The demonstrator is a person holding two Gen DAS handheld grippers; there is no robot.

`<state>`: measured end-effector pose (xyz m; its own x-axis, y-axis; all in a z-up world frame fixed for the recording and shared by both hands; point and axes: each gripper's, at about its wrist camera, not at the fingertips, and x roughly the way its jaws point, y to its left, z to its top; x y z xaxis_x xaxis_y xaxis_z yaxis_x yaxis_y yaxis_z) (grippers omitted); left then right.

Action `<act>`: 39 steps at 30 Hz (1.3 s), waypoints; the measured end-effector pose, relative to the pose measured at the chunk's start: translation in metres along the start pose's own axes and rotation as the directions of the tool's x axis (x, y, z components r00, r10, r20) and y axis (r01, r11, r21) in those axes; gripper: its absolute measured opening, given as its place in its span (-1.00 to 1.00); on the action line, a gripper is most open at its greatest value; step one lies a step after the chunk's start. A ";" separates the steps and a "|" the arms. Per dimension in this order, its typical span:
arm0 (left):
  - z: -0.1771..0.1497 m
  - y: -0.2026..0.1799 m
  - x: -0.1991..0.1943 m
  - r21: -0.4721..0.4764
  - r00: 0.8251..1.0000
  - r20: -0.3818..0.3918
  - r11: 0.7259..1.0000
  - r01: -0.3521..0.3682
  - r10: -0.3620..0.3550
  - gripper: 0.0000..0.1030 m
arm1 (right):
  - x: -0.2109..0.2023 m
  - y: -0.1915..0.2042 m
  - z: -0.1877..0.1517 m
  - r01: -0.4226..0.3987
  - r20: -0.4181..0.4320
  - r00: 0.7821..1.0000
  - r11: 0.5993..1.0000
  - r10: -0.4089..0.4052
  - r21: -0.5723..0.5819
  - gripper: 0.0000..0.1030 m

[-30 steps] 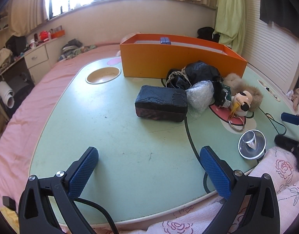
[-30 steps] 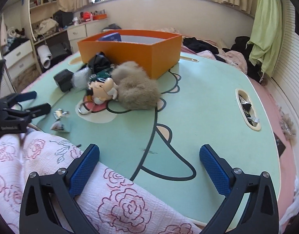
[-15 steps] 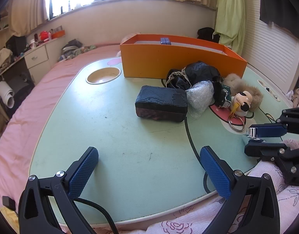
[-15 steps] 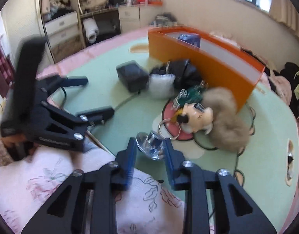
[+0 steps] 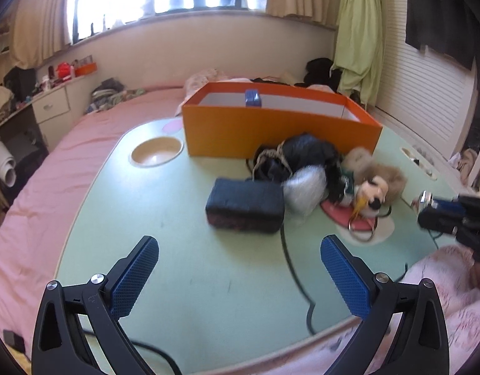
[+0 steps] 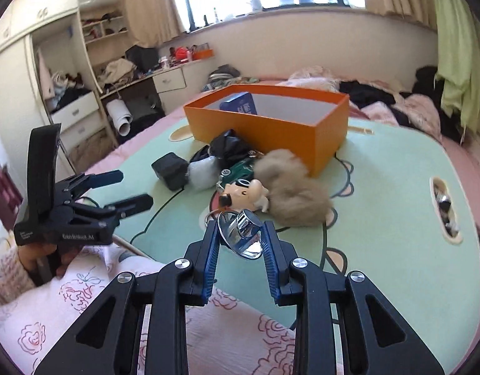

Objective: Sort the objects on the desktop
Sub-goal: 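Grasp the silver cup on the table with the right gripper, then put the silver cup in the box while the left gripper drops the black case in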

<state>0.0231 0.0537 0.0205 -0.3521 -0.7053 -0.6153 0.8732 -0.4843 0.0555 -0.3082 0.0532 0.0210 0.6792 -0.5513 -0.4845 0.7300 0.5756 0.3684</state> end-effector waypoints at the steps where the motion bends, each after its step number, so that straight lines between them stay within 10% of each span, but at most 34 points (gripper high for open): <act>1: 0.004 0.000 0.004 0.005 1.000 -0.010 1.000 0.004 -0.004 1.00 | 0.003 -0.001 0.000 -0.004 -0.008 1.000 1.000 0.004 0.009 -0.44; 5: 0.022 -0.002 0.025 0.047 0.998 -0.054 0.999 -0.013 0.016 0.99 | 0.003 0.001 0.000 0.000 -0.006 1.000 1.000 0.000 0.003 -0.44; 9: 0.030 0.001 0.040 0.058 0.995 -0.099 0.998 0.002 0.004 0.16 | 0.000 0.001 -0.001 0.008 0.001 1.000 1.000 -0.008 -0.002 -0.44; 16: 0.031 0.010 0.016 -0.017 0.999 -0.032 1.000 0.017 -0.017 0.16 | -0.004 -0.002 0.001 0.018 0.017 1.000 1.000 -0.018 0.006 -0.44; 24: 0.119 -0.002 0.014 -0.001 0.998 0.059 1.000 -0.018 0.018 0.16 | -0.001 0.002 0.073 0.069 0.084 0.994 0.998 -0.067 -0.016 -0.44; 32: 0.149 0.007 0.097 -0.027 0.987 -0.110 0.993 -0.119 0.115 0.26 | 0.089 -0.039 0.136 0.188 -0.057 0.981 0.981 -0.185 0.051 -0.44; 39: 0.120 0.016 0.072 -0.120 0.994 -0.102 0.991 -0.052 0.040 0.66 | 0.097 -0.067 0.138 0.265 -0.080 0.962 0.962 -0.260 0.060 -0.20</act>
<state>-0.0286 -0.0674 0.0716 -0.2808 -0.6678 -0.6894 0.9243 -0.3815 -0.0070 -0.2808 -0.1217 0.0587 0.4575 -0.6319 -0.6256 0.8872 0.3716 0.2735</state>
